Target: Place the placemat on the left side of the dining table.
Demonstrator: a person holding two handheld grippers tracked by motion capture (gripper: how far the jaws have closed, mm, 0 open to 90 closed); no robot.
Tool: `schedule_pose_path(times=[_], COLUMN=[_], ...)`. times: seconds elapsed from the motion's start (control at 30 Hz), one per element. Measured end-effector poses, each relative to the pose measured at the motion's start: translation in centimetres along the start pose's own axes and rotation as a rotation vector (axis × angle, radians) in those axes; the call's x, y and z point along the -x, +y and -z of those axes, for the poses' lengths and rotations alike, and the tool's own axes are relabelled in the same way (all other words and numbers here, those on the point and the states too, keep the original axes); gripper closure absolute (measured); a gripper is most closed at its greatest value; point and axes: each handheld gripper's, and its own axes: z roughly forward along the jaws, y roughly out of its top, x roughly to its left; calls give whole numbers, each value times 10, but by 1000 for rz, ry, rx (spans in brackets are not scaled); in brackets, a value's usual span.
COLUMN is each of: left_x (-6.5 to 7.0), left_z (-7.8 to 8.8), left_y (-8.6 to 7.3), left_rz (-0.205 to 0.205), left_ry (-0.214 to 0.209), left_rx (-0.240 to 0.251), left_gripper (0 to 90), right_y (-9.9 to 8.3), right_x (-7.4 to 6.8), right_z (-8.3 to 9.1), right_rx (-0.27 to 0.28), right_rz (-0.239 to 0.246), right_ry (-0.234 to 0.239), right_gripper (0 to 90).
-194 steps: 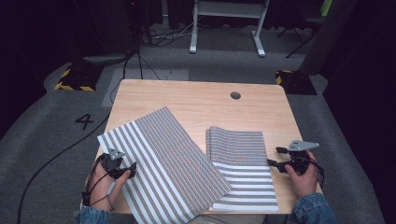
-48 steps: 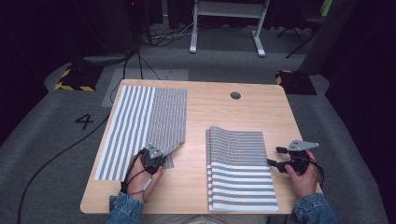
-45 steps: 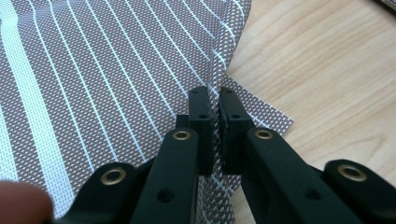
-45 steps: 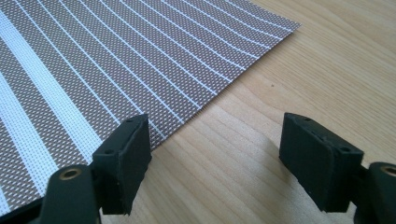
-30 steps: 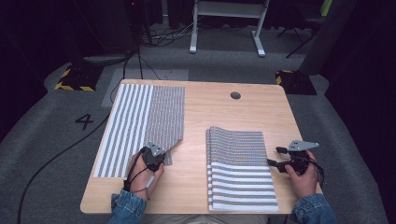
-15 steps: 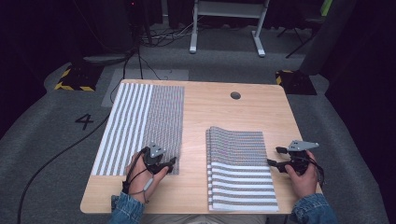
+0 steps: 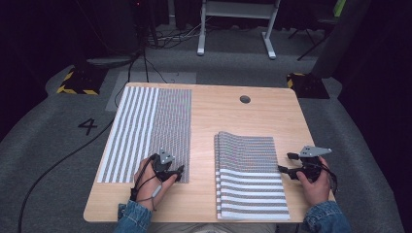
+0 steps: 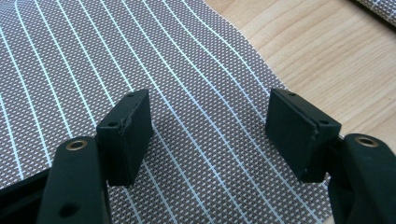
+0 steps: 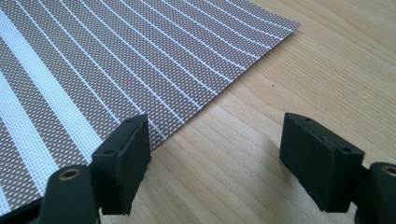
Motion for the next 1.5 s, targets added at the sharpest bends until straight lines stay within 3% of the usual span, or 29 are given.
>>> schedule_pose_path(times=[0.1, 0.23, 0.47, 0.57, 0.7, 0.73, 0.83, 0.9, 0.93, 1.07, 1.1, 1.17, 1.2, 1.23, 1.5], left_x=[0, 7, 37, 52, 70, 75, 86, 91, 93, 99, 101, 101, 101, 102, 101], left_z=[2, 8, 11, 9, 6, 6, 6, 8, 8, 7, 8, 9, 7, 8, 8], left_y=[-1, 1, 1, -1, -3, -5, -6, -8, -8, -11, -13, -13, -12, -13, -13], left_rz=[-5, -49, -135, -174, -259, -256, -294, -313, -343, -365, -343, -345, -367, -348, -351], left_ry=[2, -15, -122, -164, -234, -250, -313, -313, -337, -367, -364, -365, -383, -380, -388], left_rx=[16, 40, 23, 0, -47, -67, -70, -74, -63, -42, -59, -58, -38, -59, -58], left_gripper=[291, 294, 286, 284, 279, 277, 259, 258, 255, 241, 239, 236, 235, 236, 234], right_y=[0, 0, 0, 0, 0, 0, 0, 0, 0, 0, 0, 0, 0, 0, 0], right_x=[0, 0, 0, 0, 0, 0, 0, 0, 0, 0, 0, 0, 0, 0, 0], right_z=[0, 0, 0, 0, 0, 0, 0, 0, 0, 0, 0, 0, 0, 0, 0], right_rx=[0, 0, 0, 0, 0, 0, 0, 0, 0, 0, 0, 0, 0, 0, 0], right_rz=[0, 0, 0, 0, 0, 0, 1, 0, 1, 1, 0, 1, 1, 1, 1], right_ry=[0, 0, 0, 0, 0, 0, 0, 0, 0, 0, 0, 0, 0, 0, 0], right_gripper=[248, 248, 248, 248, 248, 248, 248, 248, 248, 248, 248, 248, 248, 248, 248])
